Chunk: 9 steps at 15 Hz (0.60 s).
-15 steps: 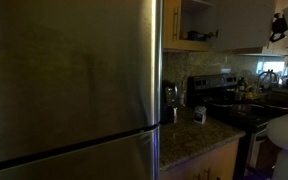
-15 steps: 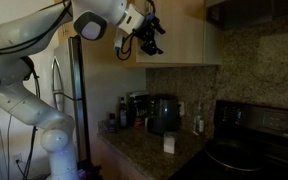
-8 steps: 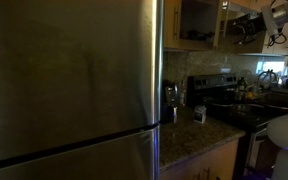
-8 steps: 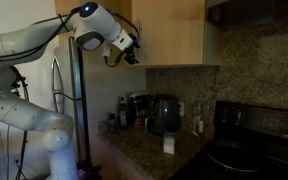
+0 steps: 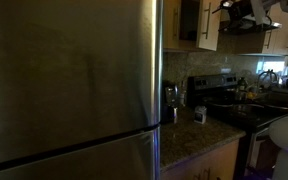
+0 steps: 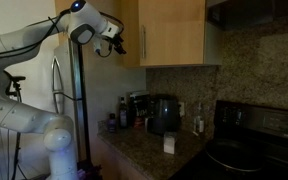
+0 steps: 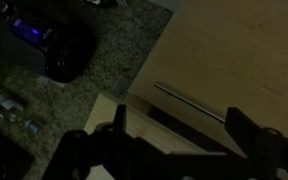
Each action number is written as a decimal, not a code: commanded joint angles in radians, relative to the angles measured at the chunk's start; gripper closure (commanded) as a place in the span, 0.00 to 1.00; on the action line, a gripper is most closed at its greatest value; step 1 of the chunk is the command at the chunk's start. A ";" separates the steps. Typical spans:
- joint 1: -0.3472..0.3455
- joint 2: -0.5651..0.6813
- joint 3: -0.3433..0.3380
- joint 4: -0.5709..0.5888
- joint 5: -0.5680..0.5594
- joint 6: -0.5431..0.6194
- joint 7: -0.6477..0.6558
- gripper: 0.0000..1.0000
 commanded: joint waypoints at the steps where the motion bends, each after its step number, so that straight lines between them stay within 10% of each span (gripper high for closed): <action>1: -0.013 -0.002 -0.003 -0.072 -0.040 0.199 -0.117 0.00; 9: 0.001 0.040 -0.079 -0.227 -0.065 0.828 -0.179 0.00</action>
